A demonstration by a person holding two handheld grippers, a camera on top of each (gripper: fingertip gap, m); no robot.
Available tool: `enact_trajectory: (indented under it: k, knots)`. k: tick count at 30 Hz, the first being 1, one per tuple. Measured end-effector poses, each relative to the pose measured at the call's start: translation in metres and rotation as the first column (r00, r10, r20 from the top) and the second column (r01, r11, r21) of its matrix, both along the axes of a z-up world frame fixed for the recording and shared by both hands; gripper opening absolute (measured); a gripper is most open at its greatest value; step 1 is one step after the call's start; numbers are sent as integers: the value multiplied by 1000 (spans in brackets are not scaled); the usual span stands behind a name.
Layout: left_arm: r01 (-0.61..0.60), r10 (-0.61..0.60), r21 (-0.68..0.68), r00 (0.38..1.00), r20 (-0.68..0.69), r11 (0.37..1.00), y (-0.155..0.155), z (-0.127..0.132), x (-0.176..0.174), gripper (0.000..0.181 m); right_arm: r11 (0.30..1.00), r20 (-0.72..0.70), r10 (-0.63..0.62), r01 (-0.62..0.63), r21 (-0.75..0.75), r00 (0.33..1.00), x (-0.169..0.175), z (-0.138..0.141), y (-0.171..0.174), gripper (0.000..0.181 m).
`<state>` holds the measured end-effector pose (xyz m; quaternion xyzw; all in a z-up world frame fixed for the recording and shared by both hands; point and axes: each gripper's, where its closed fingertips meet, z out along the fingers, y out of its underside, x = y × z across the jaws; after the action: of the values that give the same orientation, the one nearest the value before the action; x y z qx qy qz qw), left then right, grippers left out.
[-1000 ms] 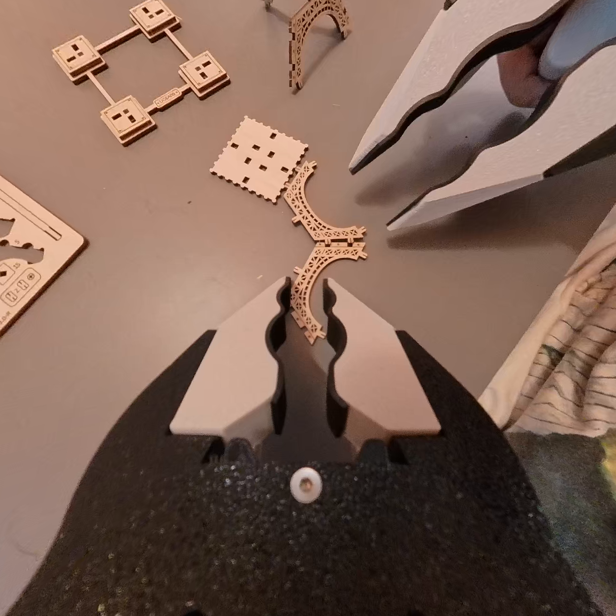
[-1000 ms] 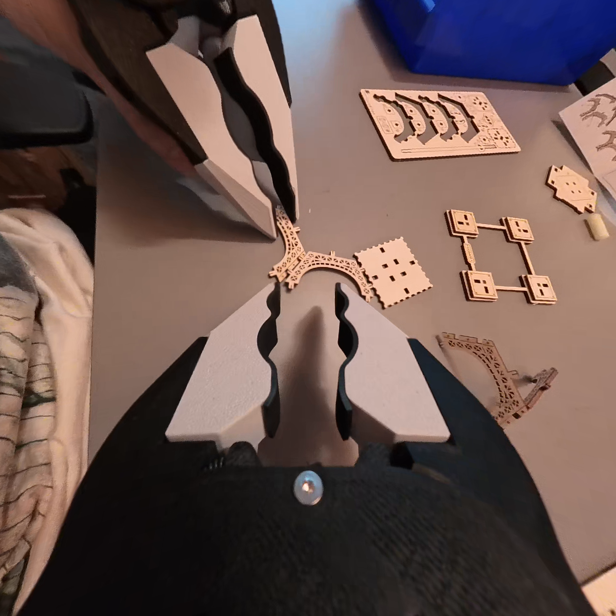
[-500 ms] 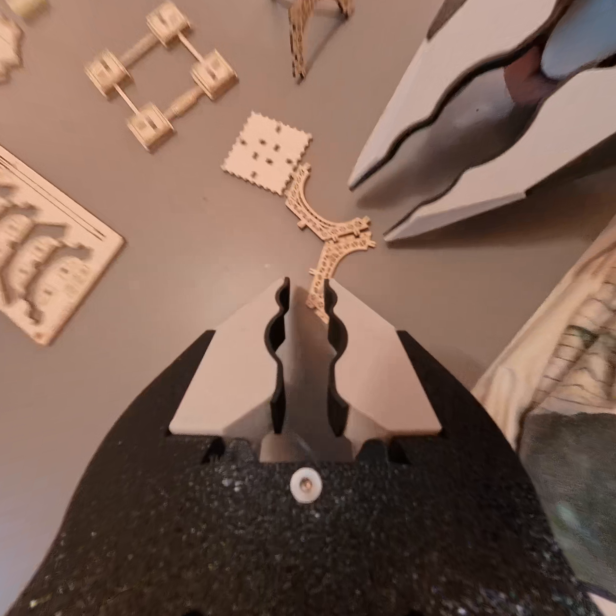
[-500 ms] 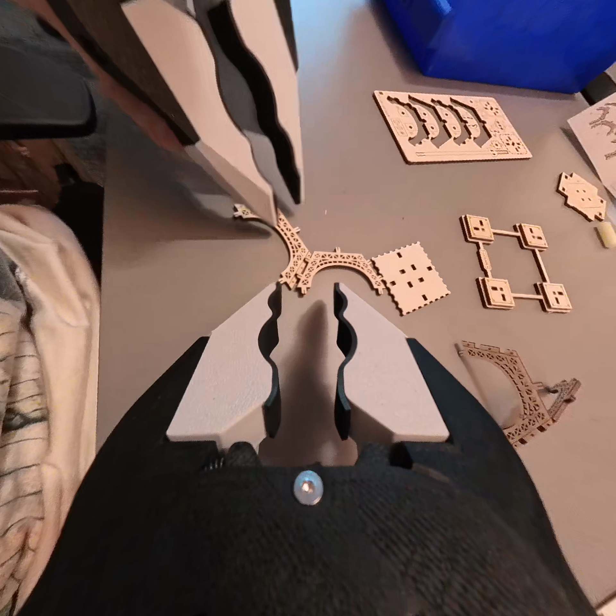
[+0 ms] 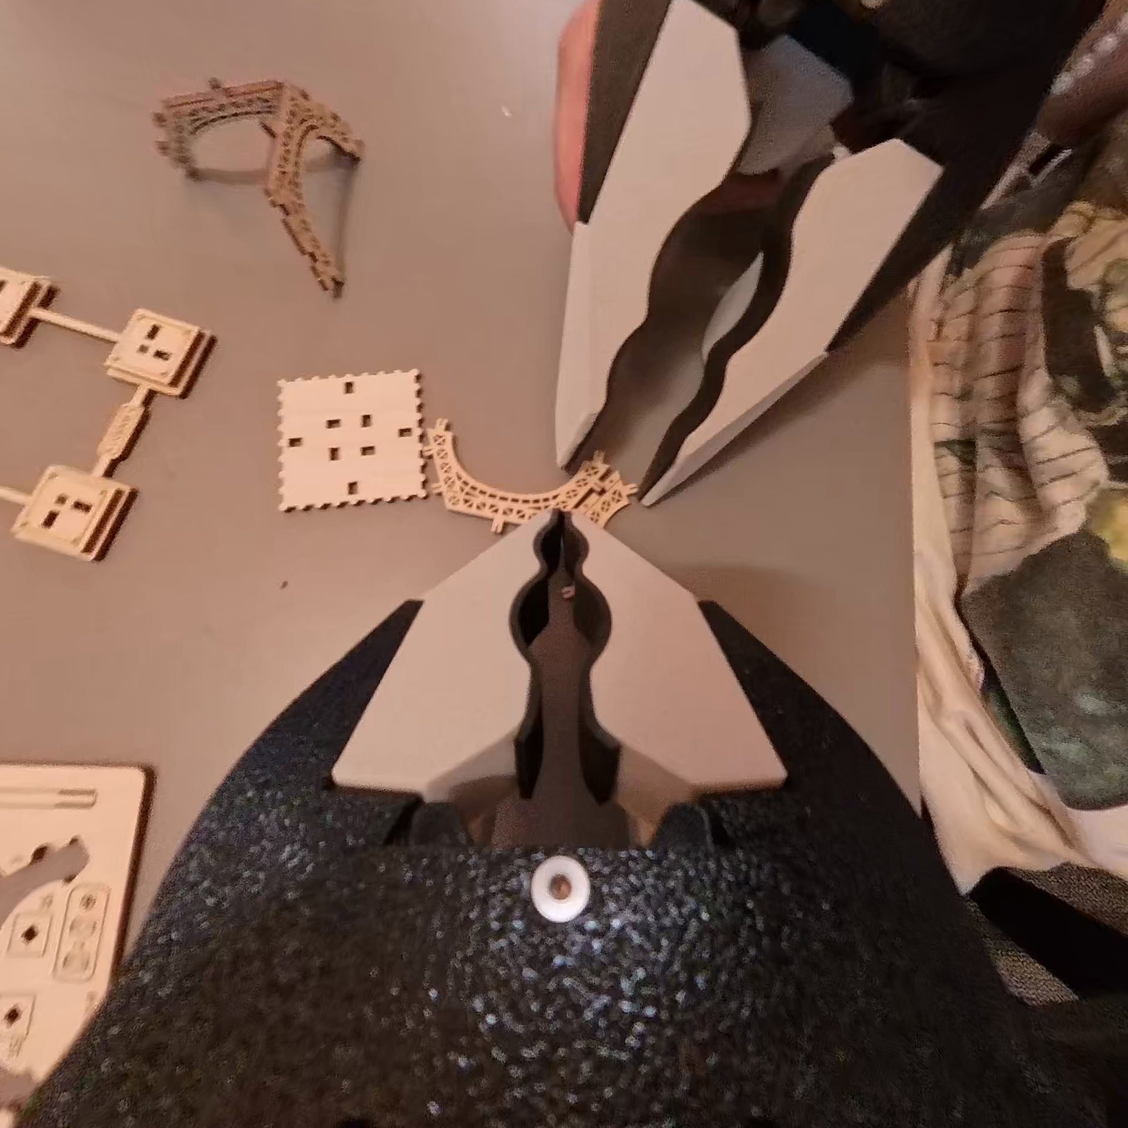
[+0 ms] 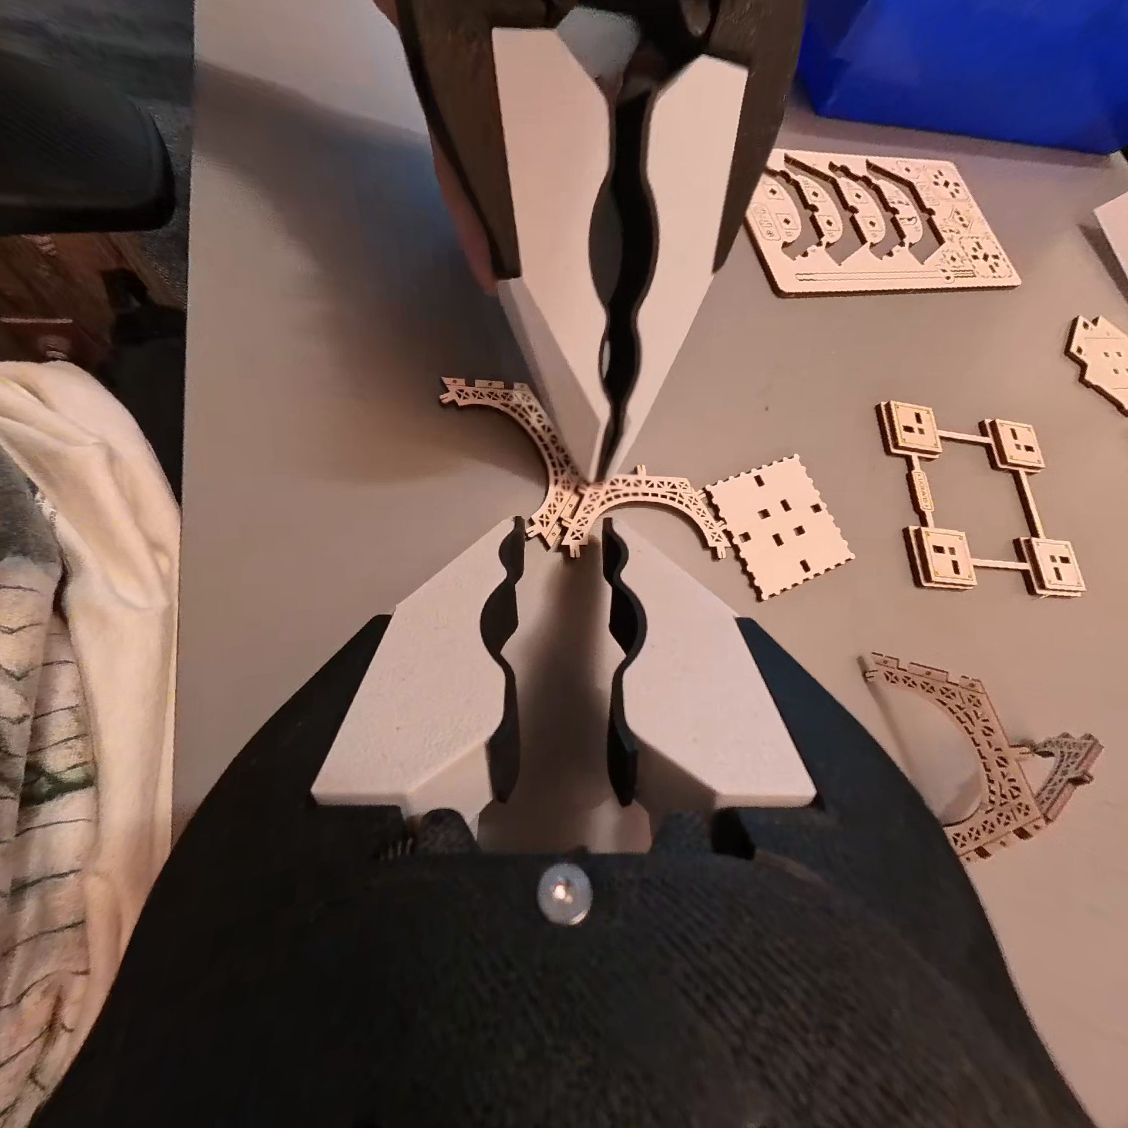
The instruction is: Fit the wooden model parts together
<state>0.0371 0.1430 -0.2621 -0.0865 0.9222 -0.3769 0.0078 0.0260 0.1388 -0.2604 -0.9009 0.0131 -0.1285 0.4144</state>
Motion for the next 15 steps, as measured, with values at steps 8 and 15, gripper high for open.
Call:
enact_trajectory:
  k: [8, 15]
  knots:
    - [-7, 8, -25, 999, 43, 1000, -3, 2, 10, 0, 1000, -9, 12, -12, -2, 1000, 3, 0, 0, 20]
    - [52, -50, -49, 998, 27, 997, -8, 3, 11, 0, 1000, -36, -2, 2, -2, 999, 6, 0, 0, 19]
